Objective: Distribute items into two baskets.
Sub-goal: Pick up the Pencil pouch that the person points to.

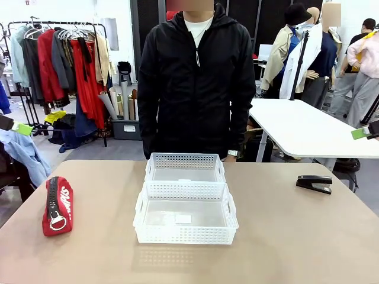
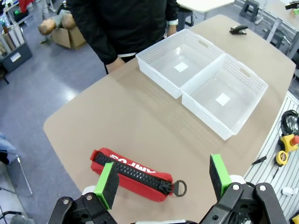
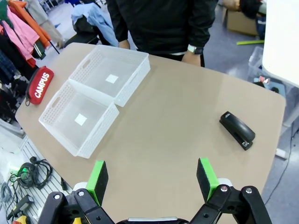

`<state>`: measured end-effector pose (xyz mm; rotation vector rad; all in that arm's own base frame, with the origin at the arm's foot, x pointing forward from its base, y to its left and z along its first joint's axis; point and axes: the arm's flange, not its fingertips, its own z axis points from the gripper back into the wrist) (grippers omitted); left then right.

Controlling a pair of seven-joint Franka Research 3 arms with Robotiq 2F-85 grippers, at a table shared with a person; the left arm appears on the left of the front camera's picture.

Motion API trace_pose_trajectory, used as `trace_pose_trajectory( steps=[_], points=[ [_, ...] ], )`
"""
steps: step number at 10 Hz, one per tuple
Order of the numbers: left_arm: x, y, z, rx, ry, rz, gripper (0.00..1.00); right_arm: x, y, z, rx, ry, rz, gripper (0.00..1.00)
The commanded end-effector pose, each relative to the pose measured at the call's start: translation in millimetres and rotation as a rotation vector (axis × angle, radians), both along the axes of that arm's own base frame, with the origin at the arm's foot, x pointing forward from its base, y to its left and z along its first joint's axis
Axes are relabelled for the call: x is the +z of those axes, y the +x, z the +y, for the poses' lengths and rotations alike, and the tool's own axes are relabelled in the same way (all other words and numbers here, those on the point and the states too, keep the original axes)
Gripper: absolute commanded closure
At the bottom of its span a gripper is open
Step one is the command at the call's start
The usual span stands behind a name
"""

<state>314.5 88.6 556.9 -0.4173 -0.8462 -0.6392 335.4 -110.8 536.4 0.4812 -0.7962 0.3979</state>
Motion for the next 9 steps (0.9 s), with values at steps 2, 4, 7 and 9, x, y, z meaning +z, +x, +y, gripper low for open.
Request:
trace_pose_trajectory(
  steps=[2,4,7,9],
  points=[
    [-4.6,-8.0,-4.9,-0.027,0.006,-0.016,0.0,2.6,-2.0,-0.7,0.025,0.019,-0.043,0.0],
    [-2.6,-10.2,-4.0,-0.029,0.009,-0.014,0.0,5.1,-3.4,-0.9,0.016,0.013,-0.038,0.0],
    [-1.1,-11.9,-0.9,-0.03,0.019,0.024,0.0,7.1,-2.2,-0.5,-0.003,0.006,-0.016,0.0],
    [1.7,-15.7,2.0,-0.021,0.024,0.031,0.0,8.9,-3.6,-2.1,-0.005,0.0,-0.011,0.0]
  ],
)
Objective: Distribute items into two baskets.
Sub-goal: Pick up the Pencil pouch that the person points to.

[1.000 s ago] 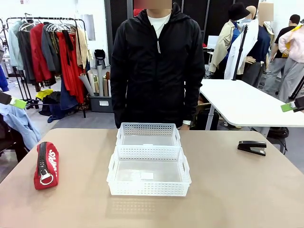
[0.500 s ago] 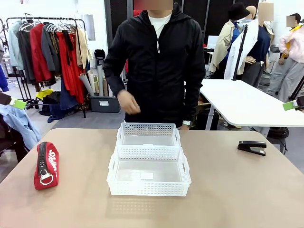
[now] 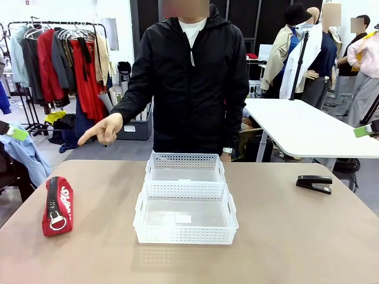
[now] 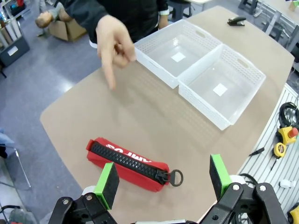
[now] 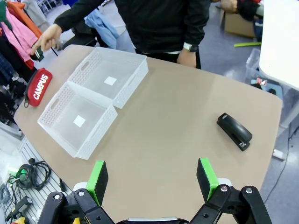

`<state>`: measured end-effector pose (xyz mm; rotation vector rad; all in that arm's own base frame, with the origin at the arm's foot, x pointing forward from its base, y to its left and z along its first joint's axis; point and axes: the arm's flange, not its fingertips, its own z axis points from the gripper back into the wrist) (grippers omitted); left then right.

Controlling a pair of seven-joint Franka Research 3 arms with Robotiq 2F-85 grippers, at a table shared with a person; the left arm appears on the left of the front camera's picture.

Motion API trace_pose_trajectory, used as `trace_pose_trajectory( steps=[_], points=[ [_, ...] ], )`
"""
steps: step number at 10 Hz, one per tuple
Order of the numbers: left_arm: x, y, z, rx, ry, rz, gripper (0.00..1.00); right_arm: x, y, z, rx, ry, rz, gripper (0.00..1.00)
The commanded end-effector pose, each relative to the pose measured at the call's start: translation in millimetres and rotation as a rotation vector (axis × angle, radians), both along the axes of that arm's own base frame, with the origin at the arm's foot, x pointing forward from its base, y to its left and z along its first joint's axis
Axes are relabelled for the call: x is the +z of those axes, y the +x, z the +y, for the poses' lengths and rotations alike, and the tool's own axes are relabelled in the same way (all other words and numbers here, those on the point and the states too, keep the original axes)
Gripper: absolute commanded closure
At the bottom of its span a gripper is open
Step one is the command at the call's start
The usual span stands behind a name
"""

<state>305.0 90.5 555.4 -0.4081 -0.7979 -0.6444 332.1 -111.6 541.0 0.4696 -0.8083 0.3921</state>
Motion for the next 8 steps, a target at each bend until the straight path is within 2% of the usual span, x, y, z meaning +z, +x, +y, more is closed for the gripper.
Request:
trace_pose_trajectory(
  steps=[1,8],
  points=[
    [5.2,-6.4,-0.7,-0.012,-0.004,-0.012,0.0,5.0,-1.0,-1.0,0.02,0.006,-0.008,0.0],
    [0.0,0.0,0.0,0.0,0.0,0.0,0.0,0.0,0.0,0.0,0.0,0.0,0.0,0.0]
  ],
)
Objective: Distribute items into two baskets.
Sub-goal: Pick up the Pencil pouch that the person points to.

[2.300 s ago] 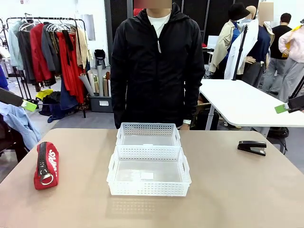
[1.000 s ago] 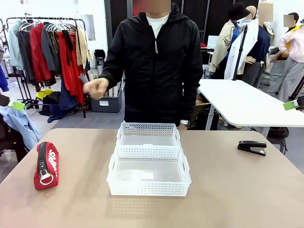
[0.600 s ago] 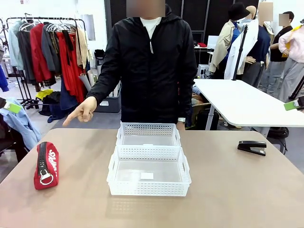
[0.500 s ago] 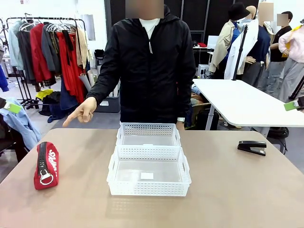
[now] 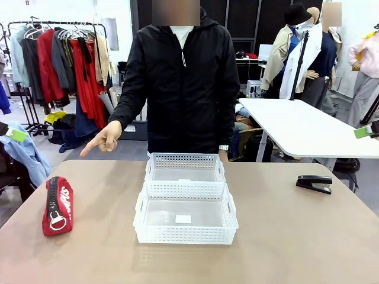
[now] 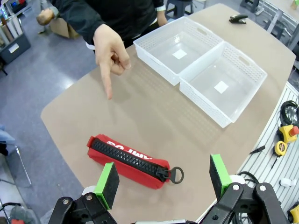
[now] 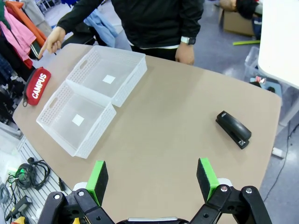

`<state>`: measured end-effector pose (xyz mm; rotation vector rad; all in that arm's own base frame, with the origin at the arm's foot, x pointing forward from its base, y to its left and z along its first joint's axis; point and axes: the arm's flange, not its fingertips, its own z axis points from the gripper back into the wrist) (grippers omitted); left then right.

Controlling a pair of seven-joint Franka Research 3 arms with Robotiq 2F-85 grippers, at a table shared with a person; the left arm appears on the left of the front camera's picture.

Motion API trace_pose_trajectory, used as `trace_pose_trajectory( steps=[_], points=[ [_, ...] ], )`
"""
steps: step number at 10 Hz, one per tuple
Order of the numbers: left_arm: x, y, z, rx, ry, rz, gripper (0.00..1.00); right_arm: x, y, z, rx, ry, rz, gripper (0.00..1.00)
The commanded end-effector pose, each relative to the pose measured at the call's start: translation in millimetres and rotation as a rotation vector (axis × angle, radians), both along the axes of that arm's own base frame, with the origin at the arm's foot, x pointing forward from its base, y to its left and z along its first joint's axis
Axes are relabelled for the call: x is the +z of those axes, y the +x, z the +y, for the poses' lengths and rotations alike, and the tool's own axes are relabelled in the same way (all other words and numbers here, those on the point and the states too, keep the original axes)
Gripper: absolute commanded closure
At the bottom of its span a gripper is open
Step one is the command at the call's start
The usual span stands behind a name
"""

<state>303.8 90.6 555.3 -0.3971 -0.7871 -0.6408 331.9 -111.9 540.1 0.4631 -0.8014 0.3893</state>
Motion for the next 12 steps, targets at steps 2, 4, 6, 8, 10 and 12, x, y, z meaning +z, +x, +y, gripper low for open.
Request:
trace_pose_trajectory(
  steps=[2,4,6,8,10,12],
  points=[
    [0.1,1.3,0.0,-0.006,-0.012,-0.008,0.0,1.0,0.1,0.3,0.004,0.006,-0.006,0.0],
    [0.1,1.3,0.0,-0.006,-0.012,-0.008,0.0,1.0,0.1,0.3,0.004,0.006,-0.006,0.0],
    [0.1,1.3,0.0,-0.006,-0.012,-0.008,0.0,1.0,0.1,0.3,0.004,0.006,-0.006,0.0],
    [0.0,0.0,0.1,0.0,0.0,0.0,0.0,1.0,0.1,0.3,0.004,0.006,-0.006,0.0],
    [3.2,25.1,-5.5,0.126,0.05,0.071,0.0,1.0,0.1,0.3,0.004,0.006,-0.006,0.0],
    [3.7,45.5,-17.0,0.171,0.08,0.167,0.0,1.0,0.1,0.3,0.004,0.006,-0.006,0.0]
  ],
)
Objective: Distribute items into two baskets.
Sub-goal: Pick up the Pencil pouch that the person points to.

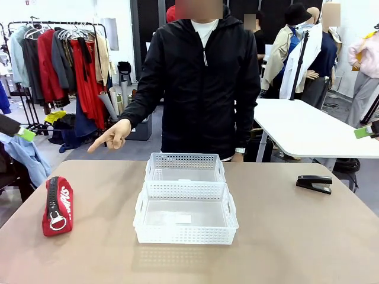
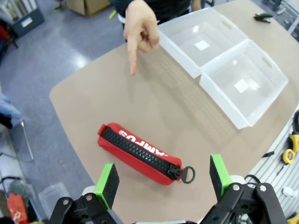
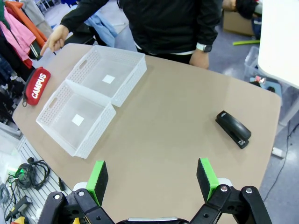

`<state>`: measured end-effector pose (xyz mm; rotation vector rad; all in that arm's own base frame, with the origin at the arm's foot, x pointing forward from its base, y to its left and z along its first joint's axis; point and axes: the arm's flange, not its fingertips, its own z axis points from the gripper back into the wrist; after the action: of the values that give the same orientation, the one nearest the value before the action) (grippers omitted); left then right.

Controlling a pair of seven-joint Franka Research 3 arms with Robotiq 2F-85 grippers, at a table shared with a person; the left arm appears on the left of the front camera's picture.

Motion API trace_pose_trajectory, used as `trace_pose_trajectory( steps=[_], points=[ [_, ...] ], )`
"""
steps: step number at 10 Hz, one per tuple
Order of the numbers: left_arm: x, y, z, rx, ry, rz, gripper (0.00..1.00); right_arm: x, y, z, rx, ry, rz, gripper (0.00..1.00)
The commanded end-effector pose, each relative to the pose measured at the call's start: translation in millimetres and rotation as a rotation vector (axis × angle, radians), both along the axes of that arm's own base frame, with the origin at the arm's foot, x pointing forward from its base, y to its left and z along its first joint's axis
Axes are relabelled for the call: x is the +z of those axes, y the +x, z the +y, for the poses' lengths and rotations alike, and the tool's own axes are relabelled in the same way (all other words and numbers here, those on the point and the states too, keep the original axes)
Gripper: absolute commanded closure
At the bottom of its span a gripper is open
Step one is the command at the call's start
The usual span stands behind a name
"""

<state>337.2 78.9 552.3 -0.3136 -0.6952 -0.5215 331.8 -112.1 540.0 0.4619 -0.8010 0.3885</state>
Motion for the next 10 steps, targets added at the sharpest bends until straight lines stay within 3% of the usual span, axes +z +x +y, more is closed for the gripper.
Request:
trace_pose_trajectory(
  steps=[1,5,8,10],
  points=[
    [3.9,27.8,-10.4,0.124,0.039,0.128,0.0,1.1,0.2,0.5,0.005,0.007,-0.007,0.0],
    [-5.4,71.1,-31.0,0.448,0.056,0.273,0.0,1.1,0.2,0.5,0.005,0.007,-0.007,0.0],
    [-31.2,99.0,-40.8,0.766,0.049,0.354,0.0,1.1,0.2,0.5,0.005,0.007,-0.007,0.0],
    [-55.4,109.3,-43.2,0.883,0.055,0.406,0.0,1.1,0.2,0.5,0.005,0.007,-0.007,0.0]
  ],
)
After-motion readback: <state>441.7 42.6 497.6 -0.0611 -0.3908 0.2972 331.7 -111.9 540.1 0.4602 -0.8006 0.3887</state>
